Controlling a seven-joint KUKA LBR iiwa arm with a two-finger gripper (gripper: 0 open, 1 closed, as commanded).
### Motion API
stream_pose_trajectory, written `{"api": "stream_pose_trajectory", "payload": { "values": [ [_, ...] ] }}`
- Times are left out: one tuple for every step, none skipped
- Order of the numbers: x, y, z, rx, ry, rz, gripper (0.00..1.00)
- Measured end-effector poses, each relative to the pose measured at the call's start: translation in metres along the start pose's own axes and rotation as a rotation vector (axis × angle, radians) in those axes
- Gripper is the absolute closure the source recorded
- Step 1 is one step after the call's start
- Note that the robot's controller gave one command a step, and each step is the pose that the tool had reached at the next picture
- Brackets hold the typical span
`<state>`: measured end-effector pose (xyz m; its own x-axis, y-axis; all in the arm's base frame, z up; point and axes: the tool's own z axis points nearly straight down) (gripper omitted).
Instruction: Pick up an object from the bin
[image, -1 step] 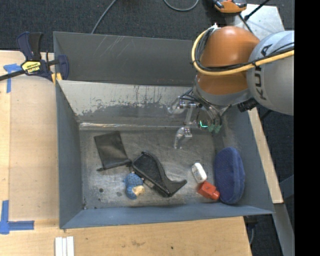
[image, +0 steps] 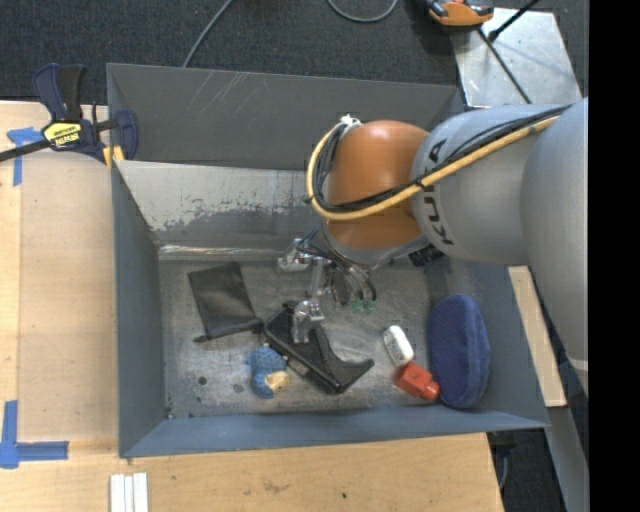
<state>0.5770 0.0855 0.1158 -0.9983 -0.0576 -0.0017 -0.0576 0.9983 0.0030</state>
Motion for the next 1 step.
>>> {"api": "stream_pose_trajectory", "payload": {
  "values": [
    [-0.0027,0.0003,-0.0005,-0.001,-0.009,0.028,0.00]
  ]
}}
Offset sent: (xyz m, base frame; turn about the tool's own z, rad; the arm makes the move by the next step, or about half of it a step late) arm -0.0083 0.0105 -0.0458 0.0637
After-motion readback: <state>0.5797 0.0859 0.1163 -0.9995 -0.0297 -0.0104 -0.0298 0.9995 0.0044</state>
